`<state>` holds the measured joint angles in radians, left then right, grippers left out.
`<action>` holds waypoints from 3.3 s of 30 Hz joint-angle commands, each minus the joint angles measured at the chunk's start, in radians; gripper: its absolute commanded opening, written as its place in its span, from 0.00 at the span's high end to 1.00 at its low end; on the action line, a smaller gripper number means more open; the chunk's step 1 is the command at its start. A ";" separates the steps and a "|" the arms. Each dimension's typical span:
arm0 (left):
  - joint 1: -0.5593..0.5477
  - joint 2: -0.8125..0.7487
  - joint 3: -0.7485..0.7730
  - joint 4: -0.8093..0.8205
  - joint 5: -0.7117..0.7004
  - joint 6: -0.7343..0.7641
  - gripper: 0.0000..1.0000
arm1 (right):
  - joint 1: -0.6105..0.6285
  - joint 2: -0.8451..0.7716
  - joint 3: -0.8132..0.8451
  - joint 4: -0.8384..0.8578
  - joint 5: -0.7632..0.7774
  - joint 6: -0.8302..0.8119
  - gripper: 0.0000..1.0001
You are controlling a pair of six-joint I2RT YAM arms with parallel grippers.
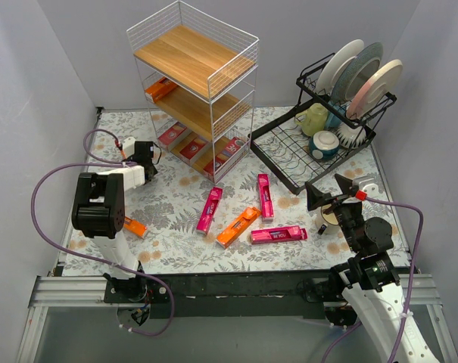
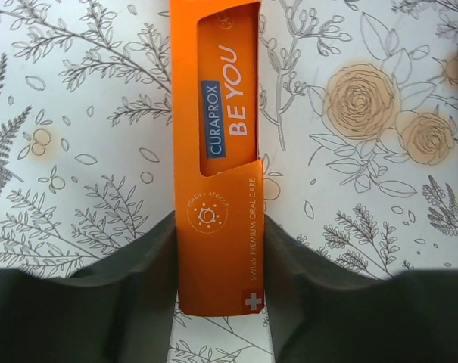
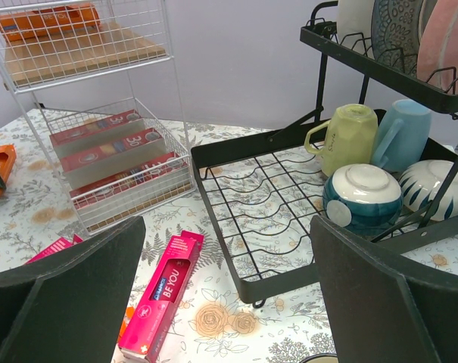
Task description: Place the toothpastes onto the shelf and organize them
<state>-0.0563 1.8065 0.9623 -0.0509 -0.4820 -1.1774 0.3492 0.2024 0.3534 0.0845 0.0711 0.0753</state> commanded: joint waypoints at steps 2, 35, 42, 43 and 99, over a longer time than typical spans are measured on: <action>0.001 -0.056 -0.034 -0.171 -0.069 -0.048 0.68 | 0.007 -0.011 0.022 0.052 -0.005 -0.005 0.01; -0.050 -0.583 0.358 -0.395 0.706 0.535 0.69 | 0.008 -0.003 0.032 0.052 -0.010 -0.031 0.01; -0.082 -0.417 0.519 -0.417 0.752 0.570 0.67 | 0.008 -0.004 0.038 0.041 -0.001 -0.035 0.01; -0.082 -0.398 0.533 -0.405 0.764 0.578 0.67 | 0.010 -0.004 0.038 0.041 0.001 -0.035 0.01; -0.073 -0.530 0.161 -0.024 0.430 -0.780 0.18 | 0.011 -0.021 0.035 0.037 0.016 -0.028 0.02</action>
<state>-0.1329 1.2533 1.1038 -0.1051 -0.0780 -1.8439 0.3550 0.1989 0.3534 0.0799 0.0753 0.0490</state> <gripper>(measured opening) 0.841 0.985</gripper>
